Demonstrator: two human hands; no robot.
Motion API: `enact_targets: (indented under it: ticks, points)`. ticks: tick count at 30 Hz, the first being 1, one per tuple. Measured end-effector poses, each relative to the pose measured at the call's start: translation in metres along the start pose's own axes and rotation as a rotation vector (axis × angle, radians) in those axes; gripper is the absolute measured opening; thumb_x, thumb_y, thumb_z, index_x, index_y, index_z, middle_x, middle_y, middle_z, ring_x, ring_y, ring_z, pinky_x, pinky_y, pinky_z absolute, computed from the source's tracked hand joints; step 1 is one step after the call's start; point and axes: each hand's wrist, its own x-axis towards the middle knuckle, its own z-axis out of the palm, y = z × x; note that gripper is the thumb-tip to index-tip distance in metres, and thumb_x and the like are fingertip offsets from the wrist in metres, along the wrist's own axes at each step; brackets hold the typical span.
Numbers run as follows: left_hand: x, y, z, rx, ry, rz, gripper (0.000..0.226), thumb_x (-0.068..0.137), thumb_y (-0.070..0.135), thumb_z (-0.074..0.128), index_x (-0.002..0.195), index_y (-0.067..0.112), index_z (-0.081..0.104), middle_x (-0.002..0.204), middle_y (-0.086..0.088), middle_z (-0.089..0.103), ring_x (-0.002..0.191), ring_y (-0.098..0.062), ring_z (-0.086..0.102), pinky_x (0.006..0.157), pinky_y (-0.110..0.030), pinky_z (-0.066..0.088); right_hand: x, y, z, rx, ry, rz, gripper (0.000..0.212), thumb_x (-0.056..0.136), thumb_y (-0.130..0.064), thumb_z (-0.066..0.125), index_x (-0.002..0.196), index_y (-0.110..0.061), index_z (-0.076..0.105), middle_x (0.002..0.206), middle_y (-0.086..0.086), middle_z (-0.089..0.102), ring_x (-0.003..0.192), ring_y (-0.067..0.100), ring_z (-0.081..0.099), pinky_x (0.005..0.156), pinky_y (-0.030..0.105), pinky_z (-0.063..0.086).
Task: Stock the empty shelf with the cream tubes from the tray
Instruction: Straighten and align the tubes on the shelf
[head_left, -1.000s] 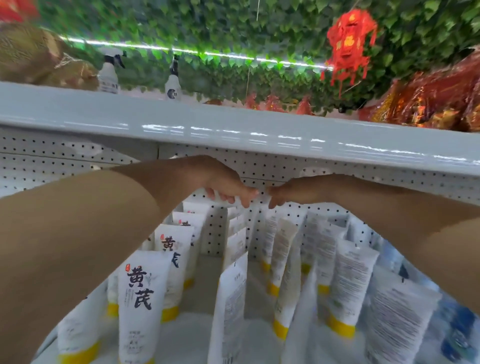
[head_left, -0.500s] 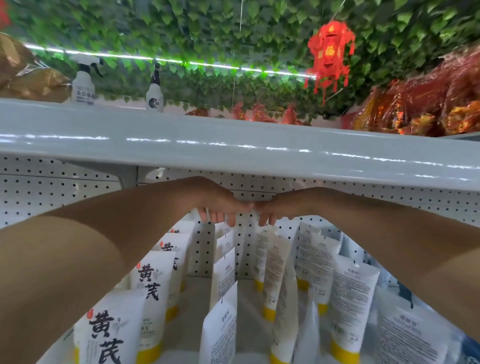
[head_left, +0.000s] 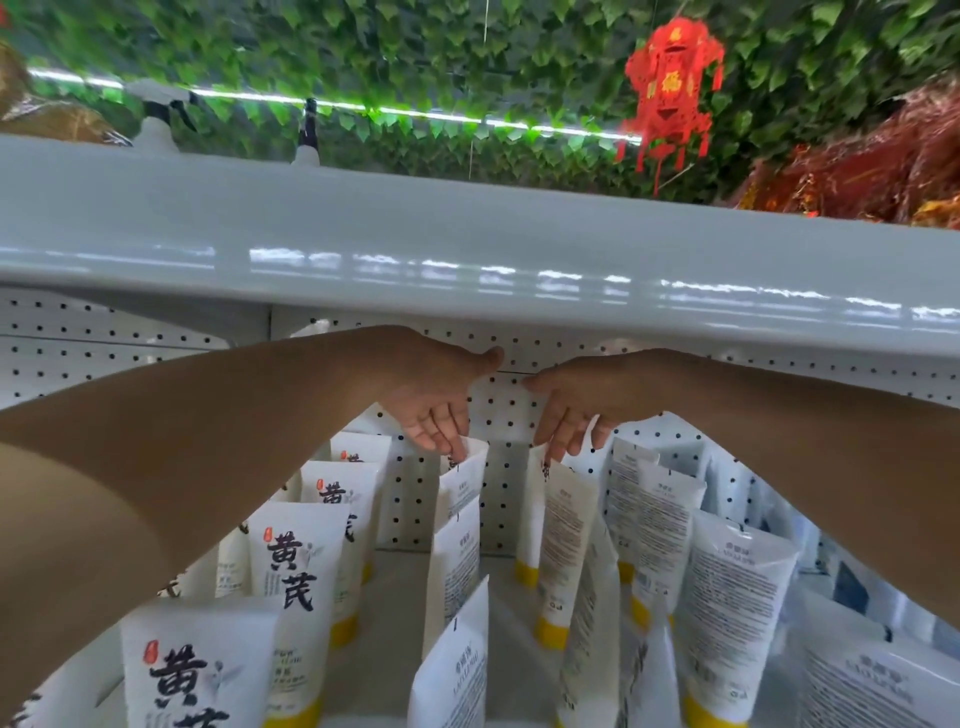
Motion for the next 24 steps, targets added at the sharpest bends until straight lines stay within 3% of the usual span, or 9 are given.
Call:
enact_targets:
  ticks: [3,5,7,10,13,15,17,20,24]
  points:
    - [0.002,-0.002,-0.003,-0.052,-0.038,-0.006,0.104,0.081,0.083,0.020,0.129,-0.005,0.050,0.098,-0.021,0.068,0.090,-0.026,0.064,0.071,-0.031,0.050,-0.001,-0.001,0.000,0.005,-0.002,0.021,0.070,0.101,-0.054,0.024,0.126,0.001,0.059,0.108,0.016,0.071,0.077,0.020,0.058,0.068,0.029,0.044]
    - [0.002,-0.003,-0.006,-0.020,-0.047,0.017,0.097,0.083,0.080,0.025,0.127,-0.002,0.052,0.103,-0.019,0.070,0.094,-0.024,0.064,0.078,-0.031,0.051,-0.002,0.000,0.001,-0.048,0.017,0.030,0.064,0.100,-0.056,0.031,0.125,-0.004,0.059,0.110,0.013,0.072,0.079,0.020,0.059,0.068,0.029,0.045]
    - [0.001,-0.004,-0.008,0.114,-0.002,0.077,0.079,0.086,0.074,0.037,0.122,0.006,0.057,0.102,-0.011,0.070,0.094,-0.019,0.062,0.080,-0.029,0.050,-0.001,0.000,0.001,-0.165,0.052,0.012,0.057,0.097,-0.058,0.038,0.123,-0.013,0.060,0.105,0.005,0.074,0.080,0.017,0.058,0.069,0.027,0.046]
    - [0.003,-0.010,-0.012,0.448,0.172,0.209,0.045,0.087,0.056,0.058,0.104,0.015,0.067,0.093,0.001,0.066,0.083,-0.013,0.057,0.069,-0.022,0.048,0.002,0.002,-0.002,-0.373,0.195,-0.079,0.040,0.088,-0.057,0.057,0.101,-0.021,0.068,0.090,-0.003,0.071,0.076,0.014,0.058,0.067,0.025,0.048]
    - [0.010,-0.017,-0.012,0.605,0.241,0.309,0.036,0.082,0.044,0.070,0.107,0.018,0.071,0.106,0.001,0.069,0.097,-0.018,0.063,0.081,-0.030,0.054,0.004,0.007,-0.006,-0.524,0.245,-0.256,0.029,0.080,-0.050,0.072,0.099,-0.028,0.075,0.091,-0.016,0.069,0.092,0.008,0.064,0.084,0.025,0.052]
    - [0.012,-0.017,-0.009,0.635,0.253,0.350,0.028,0.079,0.036,0.076,0.101,0.019,0.074,0.107,0.001,0.071,0.104,-0.019,0.063,0.092,-0.032,0.051,0.004,0.009,-0.003,-0.581,0.248,-0.299,0.024,0.082,-0.039,0.075,0.102,-0.026,0.076,0.070,-0.030,0.061,0.075,-0.008,0.058,0.069,0.012,0.044]
    - [0.014,-0.016,-0.006,0.652,0.276,0.384,0.021,0.078,0.028,0.078,0.096,0.018,0.075,0.104,0.003,0.072,0.103,-0.015,0.063,0.092,-0.028,0.049,0.008,0.010,0.000,-0.600,0.278,-0.312,0.021,0.081,-0.033,0.077,0.099,-0.022,0.077,0.066,-0.026,0.059,0.071,-0.004,0.058,0.064,0.016,0.046]
    - [0.016,-0.013,-0.003,0.682,0.305,0.410,0.020,0.078,0.022,0.078,0.096,0.013,0.076,0.103,0.000,0.072,0.101,-0.015,0.064,0.092,-0.029,0.050,0.016,0.010,0.005,-0.614,0.330,-0.324,0.017,0.078,-0.033,0.079,0.089,-0.020,0.077,0.083,-0.004,0.072,0.087,0.022,0.068,0.078,0.034,0.055]
    - [0.018,-0.011,-0.002,0.716,0.314,0.412,0.025,0.080,0.023,0.076,0.101,0.009,0.074,0.104,-0.003,0.072,0.101,-0.018,0.064,0.088,-0.027,0.049,0.019,0.011,0.005,-0.618,0.341,-0.319,0.034,0.076,-0.035,0.078,0.087,-0.003,0.074,0.092,0.017,0.073,0.089,0.034,0.069,0.077,0.038,0.056]
